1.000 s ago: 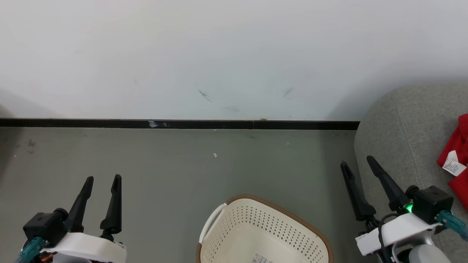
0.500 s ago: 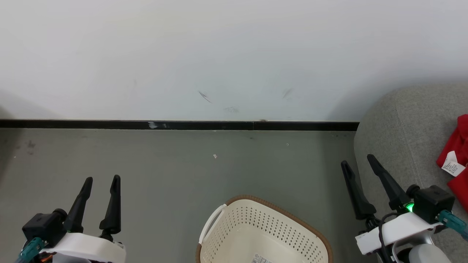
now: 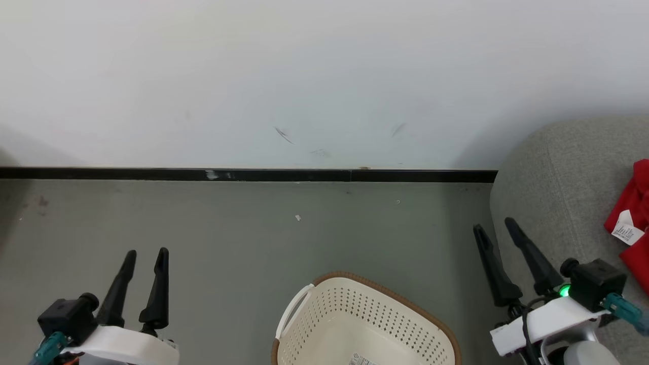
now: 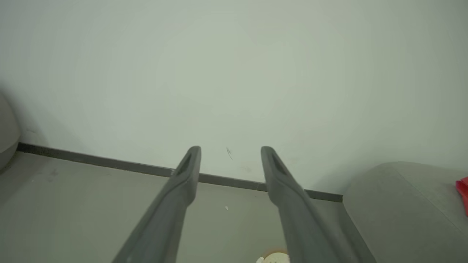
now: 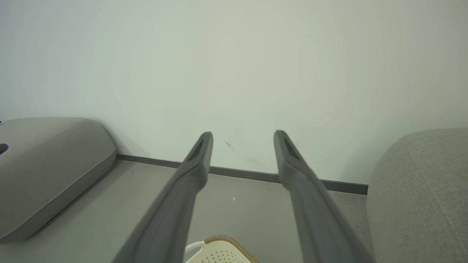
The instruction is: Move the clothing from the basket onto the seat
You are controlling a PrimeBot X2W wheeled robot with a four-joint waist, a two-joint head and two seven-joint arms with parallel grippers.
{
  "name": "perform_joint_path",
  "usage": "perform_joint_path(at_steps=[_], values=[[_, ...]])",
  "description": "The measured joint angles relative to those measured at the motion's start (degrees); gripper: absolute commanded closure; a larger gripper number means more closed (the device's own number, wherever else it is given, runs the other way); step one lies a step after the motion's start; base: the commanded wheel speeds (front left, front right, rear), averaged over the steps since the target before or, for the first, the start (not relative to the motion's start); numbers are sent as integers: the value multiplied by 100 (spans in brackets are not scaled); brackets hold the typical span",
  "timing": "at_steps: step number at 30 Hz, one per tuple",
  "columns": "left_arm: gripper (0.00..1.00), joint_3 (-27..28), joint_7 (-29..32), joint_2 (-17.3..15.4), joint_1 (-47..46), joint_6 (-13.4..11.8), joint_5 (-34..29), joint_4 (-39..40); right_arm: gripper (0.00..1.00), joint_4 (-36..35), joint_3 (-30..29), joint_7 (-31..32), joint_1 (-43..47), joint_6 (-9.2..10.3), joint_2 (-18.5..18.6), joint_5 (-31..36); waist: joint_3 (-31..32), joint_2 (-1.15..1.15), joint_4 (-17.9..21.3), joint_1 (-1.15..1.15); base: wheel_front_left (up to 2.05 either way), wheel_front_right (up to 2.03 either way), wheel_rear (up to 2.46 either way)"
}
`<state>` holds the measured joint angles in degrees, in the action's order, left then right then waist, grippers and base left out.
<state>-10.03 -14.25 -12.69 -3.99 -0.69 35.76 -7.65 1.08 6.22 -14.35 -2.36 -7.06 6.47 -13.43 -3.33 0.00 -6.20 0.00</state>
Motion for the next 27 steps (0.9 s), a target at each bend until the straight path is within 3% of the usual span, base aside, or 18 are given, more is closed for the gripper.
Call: perform_joint_path(at_steps=[6,11,27], values=[[100,-112,13,282,157,0,16,-313,100,312,59,22,220,1,-114,-16,1,0,1,0,0,0,0],[100,-81,110,309,174,10,248,-320,100,280,70,21,249,1,-118,-244,2,0,8,0,0,0,0],[100,111,370,404,173,92,1146,-320,100,178,-37,162,355,1,-164,-1626,37,0,63,9,0,0,0]])
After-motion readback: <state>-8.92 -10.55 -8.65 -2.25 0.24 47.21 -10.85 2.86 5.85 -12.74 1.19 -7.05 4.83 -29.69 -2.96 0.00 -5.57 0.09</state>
